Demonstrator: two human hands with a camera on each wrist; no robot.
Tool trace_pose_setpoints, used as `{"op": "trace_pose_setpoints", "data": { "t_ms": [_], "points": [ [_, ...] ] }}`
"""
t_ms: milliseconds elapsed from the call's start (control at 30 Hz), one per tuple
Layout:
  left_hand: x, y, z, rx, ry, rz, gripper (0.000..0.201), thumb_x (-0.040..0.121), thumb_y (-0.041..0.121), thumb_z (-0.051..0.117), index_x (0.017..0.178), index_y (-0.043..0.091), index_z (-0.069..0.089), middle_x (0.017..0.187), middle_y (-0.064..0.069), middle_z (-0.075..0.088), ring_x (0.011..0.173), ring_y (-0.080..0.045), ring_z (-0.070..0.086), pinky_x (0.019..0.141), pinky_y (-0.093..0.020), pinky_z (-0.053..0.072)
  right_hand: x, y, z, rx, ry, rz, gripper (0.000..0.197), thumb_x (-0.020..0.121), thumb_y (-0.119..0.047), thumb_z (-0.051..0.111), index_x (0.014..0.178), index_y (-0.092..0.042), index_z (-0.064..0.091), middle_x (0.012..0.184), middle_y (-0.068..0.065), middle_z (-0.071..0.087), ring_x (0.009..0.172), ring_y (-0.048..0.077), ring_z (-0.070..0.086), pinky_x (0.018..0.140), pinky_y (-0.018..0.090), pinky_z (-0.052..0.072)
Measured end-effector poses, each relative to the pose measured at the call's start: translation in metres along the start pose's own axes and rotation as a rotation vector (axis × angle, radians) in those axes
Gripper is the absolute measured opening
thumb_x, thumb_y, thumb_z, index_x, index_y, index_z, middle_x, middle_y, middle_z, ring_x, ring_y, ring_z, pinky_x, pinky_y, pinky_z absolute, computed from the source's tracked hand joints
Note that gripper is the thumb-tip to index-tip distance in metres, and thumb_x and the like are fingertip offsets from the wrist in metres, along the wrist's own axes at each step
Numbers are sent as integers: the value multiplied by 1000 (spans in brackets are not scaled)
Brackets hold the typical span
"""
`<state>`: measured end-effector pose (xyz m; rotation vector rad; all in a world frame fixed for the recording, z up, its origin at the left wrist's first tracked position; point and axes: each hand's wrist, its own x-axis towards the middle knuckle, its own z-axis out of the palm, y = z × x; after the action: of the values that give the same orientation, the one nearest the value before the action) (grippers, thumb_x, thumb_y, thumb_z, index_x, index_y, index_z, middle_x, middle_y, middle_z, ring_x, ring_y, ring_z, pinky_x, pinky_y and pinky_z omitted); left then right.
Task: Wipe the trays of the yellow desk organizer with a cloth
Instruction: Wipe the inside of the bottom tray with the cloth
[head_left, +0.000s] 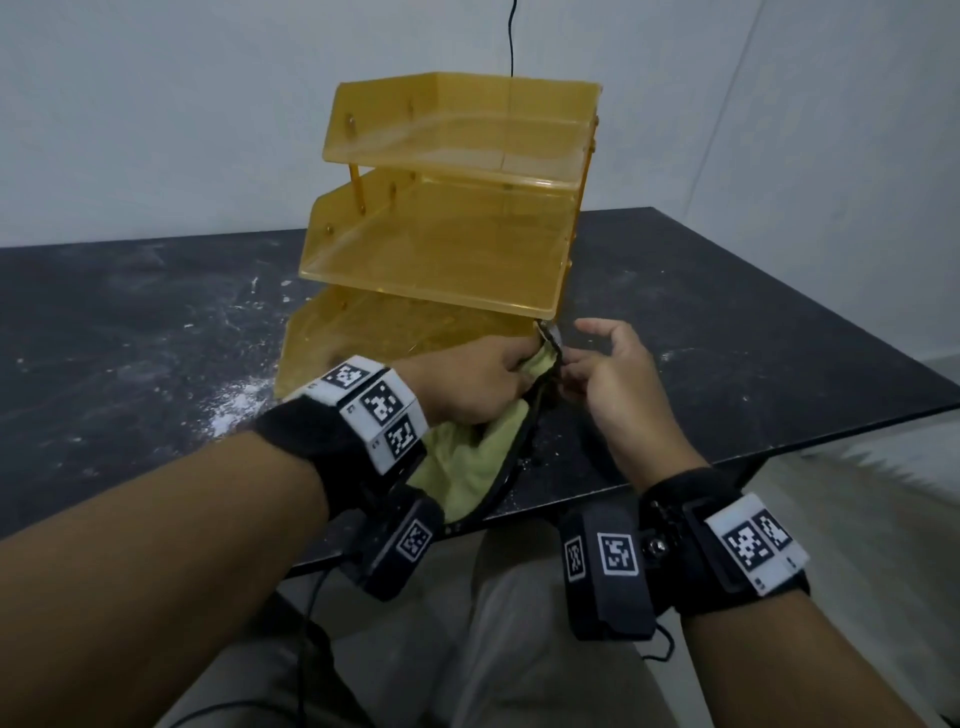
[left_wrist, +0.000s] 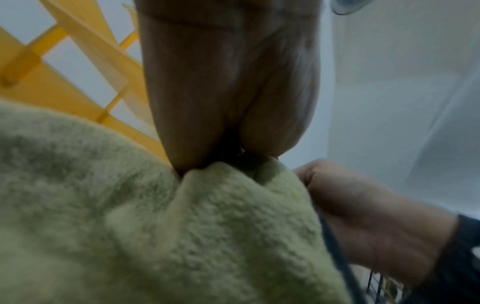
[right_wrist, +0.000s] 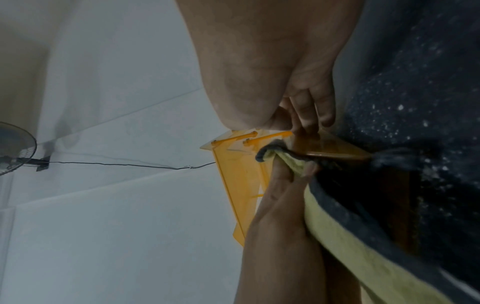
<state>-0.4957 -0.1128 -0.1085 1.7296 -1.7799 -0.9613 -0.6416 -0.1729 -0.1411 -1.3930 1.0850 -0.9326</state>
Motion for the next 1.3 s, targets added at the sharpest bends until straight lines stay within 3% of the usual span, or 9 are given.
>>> {"op": "trace_pose_setpoints", "data": {
  "t_ms": [133,267,433,533,733,833,1000,1167,1300],
  "points": [
    [-38,5,-14,385,-137,31,33,101,12,45,131,23,55,121,5,63,105,-11,56,90,-23,43,1,-3,5,12,24,-11,37,85,-6,53,113,-32,55,107,5,75,96,19,74,87,42,60],
    [-59,8,-31,57,-270,-31,31,101,-4,41,122,10,60,67,20,69,54,6,58,51,-6,42,-1,-5,6,54,28,-10,36,95,3,46,119,-23,52,107,7,75,95,15,75,88,37,60],
    [-5,-9,-28,-103,11,-107,28,98,5,49,119,13,65,110,-14,71,101,-32,67,92,-45,55,-2,-2,7,87,41,13,47,89,17,41,110,-25,50,107,9,74,97,16,74,90,40,60],
    [21,0,-19,58,32,-66,37,98,8,45,132,15,57,123,-7,63,112,-26,59,102,-39,46,2,0,9,73,70,16,48,86,18,42,109,-23,51,109,12,73,99,19,73,89,44,60],
    [48,4,-18,473,5,-41,34,102,9,39,134,1,50,130,-10,56,108,-27,54,84,-29,38,4,2,11,54,94,18,51,80,19,38,111,-19,53,107,13,74,101,22,73,88,44,60],
    [41,5,-21,456,-26,-44,38,100,10,41,137,5,49,132,-10,56,113,-24,54,87,-25,39,3,2,13,52,99,6,50,79,17,39,110,-20,55,107,12,75,100,22,74,88,44,60],
    [28,-13,-23,244,-163,-7,55,91,-6,42,144,11,42,139,-12,54,126,-27,51,108,-40,40,0,-2,17,18,117,-30,47,80,10,39,108,-24,55,104,11,75,96,20,75,85,41,61],
    [-6,-27,-20,92,-262,18,59,87,-1,44,139,26,49,137,0,58,128,-20,52,112,-48,38,-4,-6,23,-13,130,-11,47,70,-3,41,107,-29,56,100,8,76,93,20,75,85,43,61],
    [-35,-13,-24,262,-314,47,55,94,2,45,140,31,48,141,8,54,127,-13,50,110,-31,38,-8,-10,24,-63,135,-5,43,74,-6,42,106,-33,55,95,3,77,89,17,76,84,45,60]
  ]
}}
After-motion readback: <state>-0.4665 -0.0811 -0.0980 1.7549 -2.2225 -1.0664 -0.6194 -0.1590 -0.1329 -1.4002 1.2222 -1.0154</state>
